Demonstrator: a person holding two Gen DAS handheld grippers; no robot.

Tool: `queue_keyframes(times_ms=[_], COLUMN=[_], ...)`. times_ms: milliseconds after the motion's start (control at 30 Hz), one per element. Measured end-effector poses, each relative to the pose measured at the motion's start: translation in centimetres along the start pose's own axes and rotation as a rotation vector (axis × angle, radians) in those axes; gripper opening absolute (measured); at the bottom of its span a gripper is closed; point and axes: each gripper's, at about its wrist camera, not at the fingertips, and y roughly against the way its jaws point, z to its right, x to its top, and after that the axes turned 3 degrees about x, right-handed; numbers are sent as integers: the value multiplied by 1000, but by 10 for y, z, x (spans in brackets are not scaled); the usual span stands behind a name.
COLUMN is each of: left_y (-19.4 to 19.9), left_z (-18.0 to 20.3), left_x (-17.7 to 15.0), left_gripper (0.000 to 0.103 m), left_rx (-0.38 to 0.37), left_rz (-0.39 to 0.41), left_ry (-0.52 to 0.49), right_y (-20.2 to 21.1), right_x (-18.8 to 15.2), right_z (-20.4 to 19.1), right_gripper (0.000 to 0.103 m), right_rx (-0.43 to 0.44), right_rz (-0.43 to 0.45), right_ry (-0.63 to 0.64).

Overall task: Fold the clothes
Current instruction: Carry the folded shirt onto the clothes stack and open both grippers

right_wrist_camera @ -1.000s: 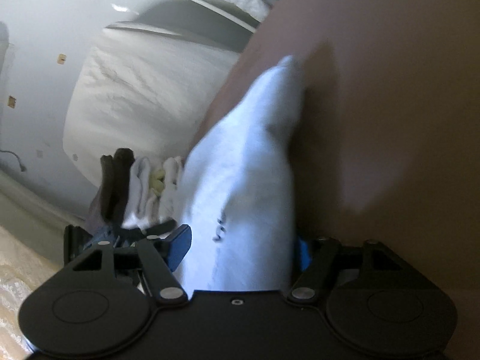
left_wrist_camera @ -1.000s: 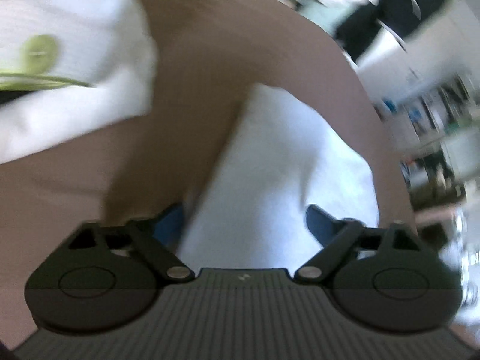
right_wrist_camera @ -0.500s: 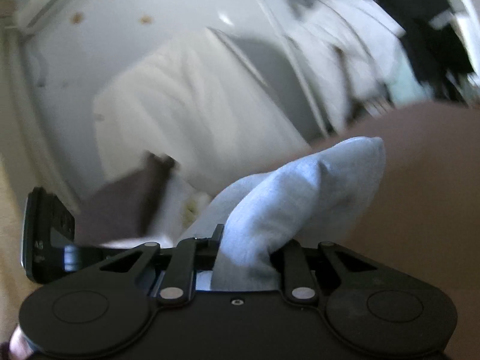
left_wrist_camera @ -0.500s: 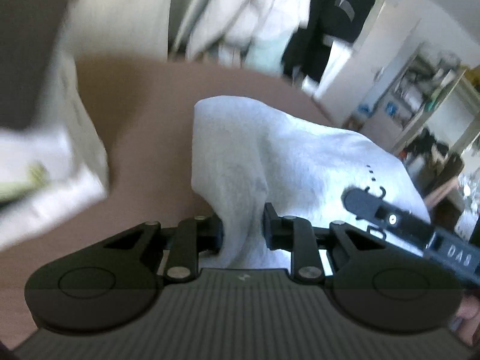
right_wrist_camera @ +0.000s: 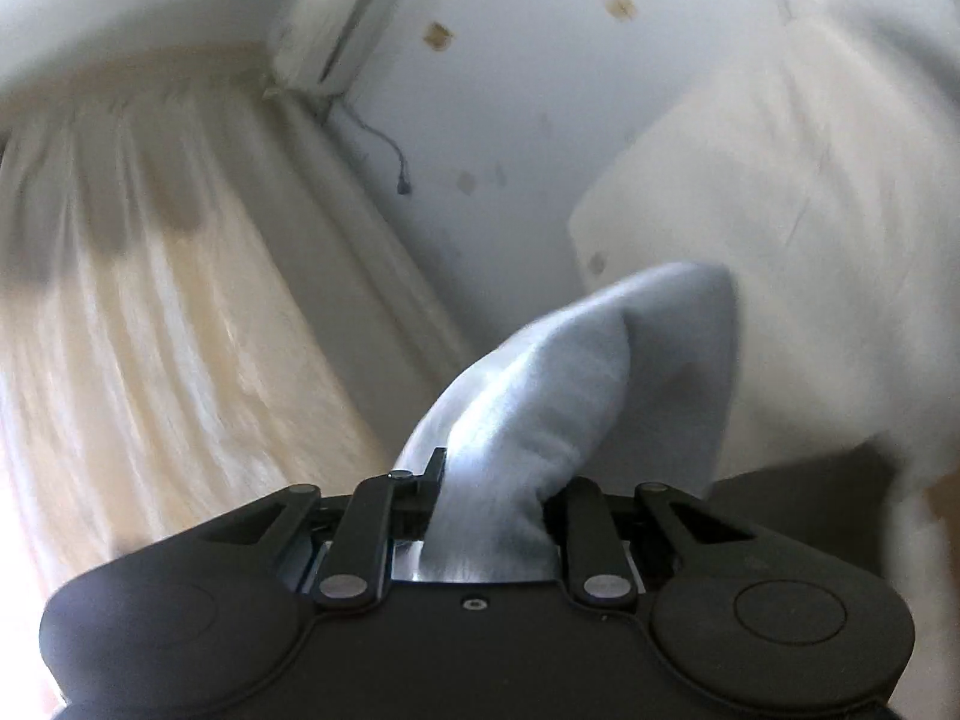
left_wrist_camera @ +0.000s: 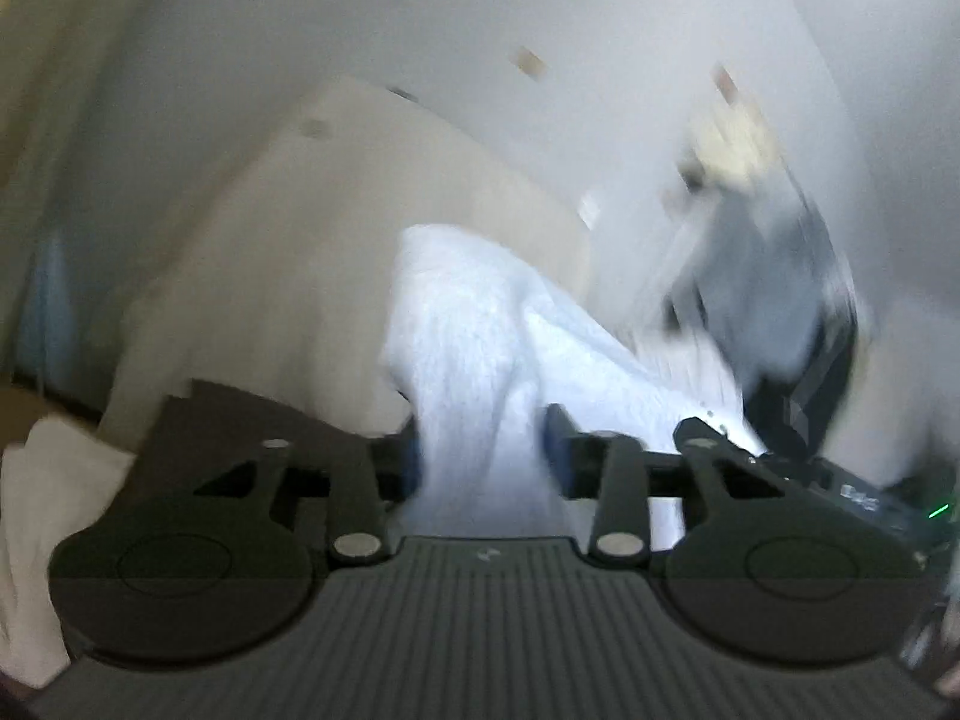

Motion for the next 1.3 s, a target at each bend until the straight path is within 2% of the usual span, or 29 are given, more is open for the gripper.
queue_keyframes(times_ms=[33,100,167,233,267,333,400,433,500,533,567,600,667,700,733,767,800,833,933,1000,1067,1100,1167,1200,1300], left_y=[-2,-39,-72,-104,-114,-117,-120,-124,-126,-123,-120,-117,-109,-105,-106,-109,-113,-121,-145,-155,-160,-162,-165,-162,-156], left_z=[-24,-66,-103,-119,-124,-134,-131,-125,-108,-103,-99,-96,-87,-81,-72,-66,-60,-59,-66,-73,-75,-77,-77,-78,-82], left_x=[-2,-20,-32,-47,-54,-57,-52,-53,-55,-52,-50,-48,-42,-39,-37,-36,-34,-35,-48,-63,-61,-60,-64,-67,-62], left_gripper=[42,42,43,43,43,46,46,46,46,46,46,46,44,43,43,43,43,43,43,44,44,44,44,44,45], left_rx=[3,34,152,306,319,306,325,342,377,388,398,378,311,275,238,225,216,239,359,440,472,470,456,452,474], left_rz=[28,8,-77,-194,-223,-213,-210,-210,-198,-168,-135,-100,-29,-14,-9,-31,-56,-88,-211,-279,-281,-281,-281,-281,-278], left_ry=[58,167,209,174,160,172,159,139,103,91,81,77,73,52,17,-14,-46,-60,-85,-101,-125,-119,-103,-99,-108], right_y=[-19,-53,-80,-87,-78,-54,-27,-14,-3,2,8,13,9,3,0,0,-3,-6,-11,-20,-39,-49,-77,-91,-130], right_x=[0,-9,-27,-50,-58,-69,-77,-81,-93,-98,-104,-109,-103,-96,-92,-92,-92,-92,-91,-89,-82,-78,-67,-64,-66], right_z=[11,31,71,109,122,142,146,145,136,132,127,123,122,126,127,118,107,96,54,32,23,19,23,25,58], right_gripper=[22,22,26,34,38,55,63,64,64,62,54,36,32,32,31,32,40,50,54,57,57,57,51,51,48], right_rx=[6,-109,-283,-451,-463,-444,-402,-384,-349,-331,-313,-296,-231,-189,-185,-253,-361,-461,-594,-603,-551,-520,-428,-423,-568], right_rz=[-15,-88,-187,-268,-249,-182,-138,-127,-169,-190,-211,-228,-198,-179,-177,-205,-235,-259,-197,-146,-134,-132,-183,-214,-356], right_ry=[0,111,110,78,33,-78,-156,-179,-152,-139,-126,-113,-152,-192,-212,-170,-67,33,270,420,512,555,598,607,596])
